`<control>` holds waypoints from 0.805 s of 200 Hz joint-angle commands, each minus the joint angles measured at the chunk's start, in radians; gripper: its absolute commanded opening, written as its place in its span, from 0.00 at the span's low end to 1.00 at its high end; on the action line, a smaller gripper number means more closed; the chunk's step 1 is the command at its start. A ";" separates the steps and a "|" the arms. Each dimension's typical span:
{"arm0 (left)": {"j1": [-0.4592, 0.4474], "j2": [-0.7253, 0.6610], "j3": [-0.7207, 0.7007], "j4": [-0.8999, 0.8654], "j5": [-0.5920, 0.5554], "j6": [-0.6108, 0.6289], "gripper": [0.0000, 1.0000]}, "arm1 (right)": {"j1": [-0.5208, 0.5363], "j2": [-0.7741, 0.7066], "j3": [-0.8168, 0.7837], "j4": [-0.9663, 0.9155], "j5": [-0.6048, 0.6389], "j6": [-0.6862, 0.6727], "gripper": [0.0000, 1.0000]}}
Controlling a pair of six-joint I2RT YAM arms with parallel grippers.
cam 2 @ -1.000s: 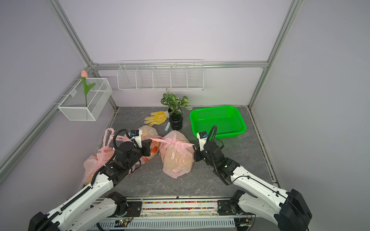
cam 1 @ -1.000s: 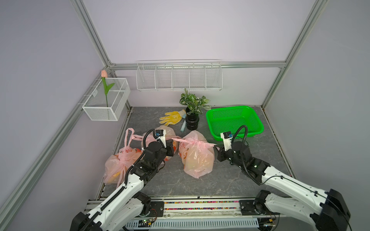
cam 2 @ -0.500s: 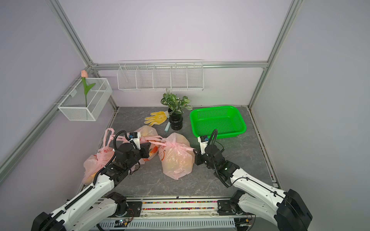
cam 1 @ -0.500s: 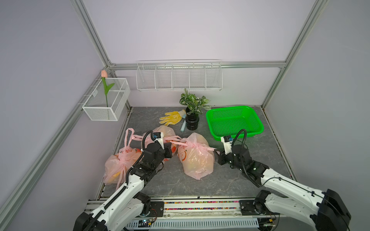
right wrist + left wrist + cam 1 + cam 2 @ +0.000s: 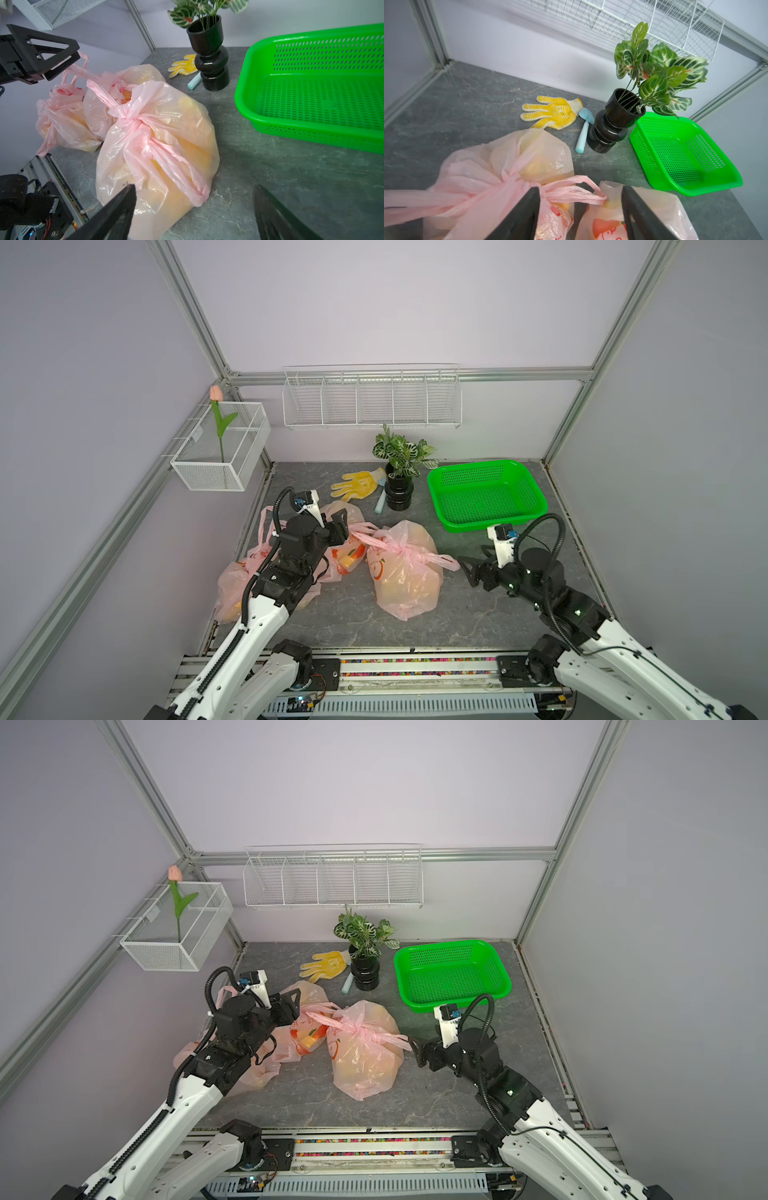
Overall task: Place the banana into a plastic bag & tie a knot
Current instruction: Reset both arms
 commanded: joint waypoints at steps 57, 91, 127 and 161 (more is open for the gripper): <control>0.003 0.123 0.005 0.158 -0.336 0.014 1.00 | -0.115 0.105 0.114 -0.076 0.461 -0.148 0.89; 0.006 0.254 -0.057 0.252 -0.519 0.123 1.00 | -0.259 0.174 -0.032 0.060 0.439 -0.165 0.89; 0.058 0.313 -0.154 0.435 -0.528 0.258 1.00 | -0.386 0.260 -0.184 0.341 0.451 -0.225 0.89; 0.133 0.424 -0.222 0.642 -0.394 0.371 1.00 | -0.447 0.466 -0.233 0.658 0.438 -0.321 0.89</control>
